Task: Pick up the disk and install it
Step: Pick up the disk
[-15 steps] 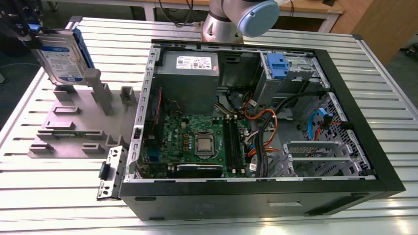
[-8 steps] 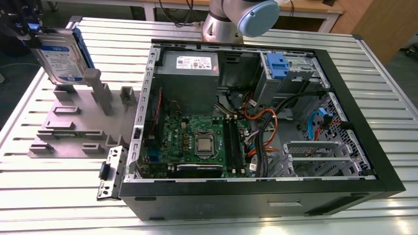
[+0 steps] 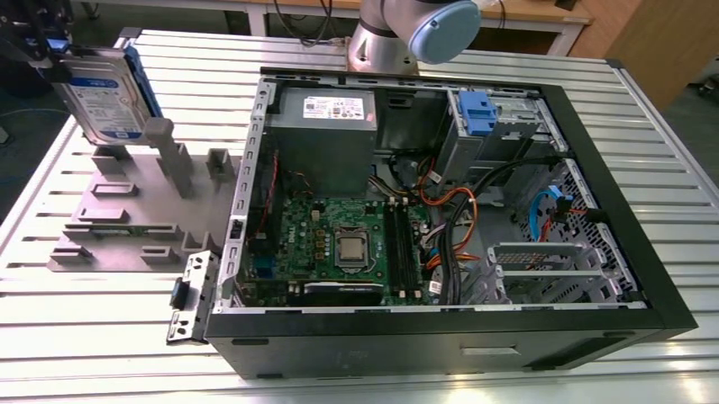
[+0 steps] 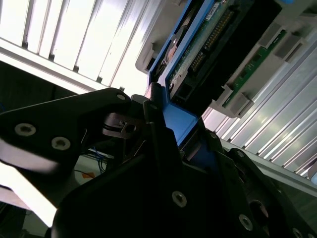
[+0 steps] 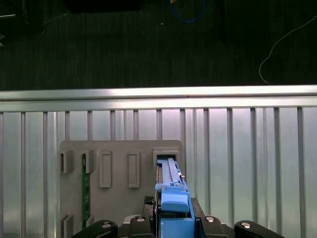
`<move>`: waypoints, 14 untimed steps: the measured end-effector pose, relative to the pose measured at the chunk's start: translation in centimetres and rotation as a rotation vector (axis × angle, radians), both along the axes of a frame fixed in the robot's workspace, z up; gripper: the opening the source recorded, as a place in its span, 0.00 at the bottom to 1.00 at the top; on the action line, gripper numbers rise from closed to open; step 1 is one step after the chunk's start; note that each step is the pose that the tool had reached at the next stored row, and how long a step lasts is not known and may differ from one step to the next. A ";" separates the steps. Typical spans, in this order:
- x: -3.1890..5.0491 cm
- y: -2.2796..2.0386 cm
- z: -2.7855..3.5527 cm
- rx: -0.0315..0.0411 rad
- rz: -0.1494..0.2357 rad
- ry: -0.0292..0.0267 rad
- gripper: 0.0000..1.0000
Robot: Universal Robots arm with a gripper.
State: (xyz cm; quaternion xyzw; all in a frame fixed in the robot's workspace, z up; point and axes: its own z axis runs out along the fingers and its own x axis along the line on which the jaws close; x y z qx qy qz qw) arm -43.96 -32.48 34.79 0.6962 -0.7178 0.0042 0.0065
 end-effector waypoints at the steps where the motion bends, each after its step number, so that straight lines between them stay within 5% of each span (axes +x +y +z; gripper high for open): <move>1: 0.00 0.00 0.04 0.0000 0.000 0.0001 0.36; 14: 0.00 0.00 0.44 0.0001 0.000 -0.0003 0.36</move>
